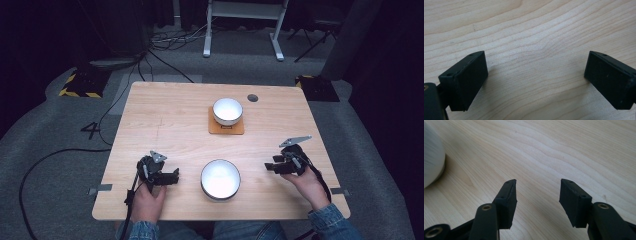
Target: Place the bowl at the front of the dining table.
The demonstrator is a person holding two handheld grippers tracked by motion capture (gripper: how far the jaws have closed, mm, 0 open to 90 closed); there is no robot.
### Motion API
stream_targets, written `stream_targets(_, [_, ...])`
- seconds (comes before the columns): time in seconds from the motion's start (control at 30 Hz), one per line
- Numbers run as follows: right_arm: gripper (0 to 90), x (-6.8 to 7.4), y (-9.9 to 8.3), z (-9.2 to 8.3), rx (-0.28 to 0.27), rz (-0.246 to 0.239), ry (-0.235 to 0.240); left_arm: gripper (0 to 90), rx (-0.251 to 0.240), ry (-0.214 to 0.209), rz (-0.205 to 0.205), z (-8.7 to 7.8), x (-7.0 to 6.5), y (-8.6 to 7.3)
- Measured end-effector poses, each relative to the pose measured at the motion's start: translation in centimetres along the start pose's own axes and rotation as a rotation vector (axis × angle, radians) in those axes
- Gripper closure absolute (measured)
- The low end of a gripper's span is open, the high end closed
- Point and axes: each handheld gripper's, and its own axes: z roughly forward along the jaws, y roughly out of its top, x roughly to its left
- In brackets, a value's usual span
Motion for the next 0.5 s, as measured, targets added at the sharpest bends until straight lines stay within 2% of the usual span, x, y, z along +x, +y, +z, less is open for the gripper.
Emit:
stream_targets(0.3, [47.5, 0.7, -1.5, 1.3, 0.008, -0.006, -0.02, 5.0, 0.0, 0.0, 0.0, 0.0, 0.0, 0.0])
stream_targets(0.5, [47.5, 1.3, -2.6, 2.2, -0.013, -0.011, -0.026, 5.0, 0.0, 0.0, 0.0, 0.0, 0.0, 0.0])
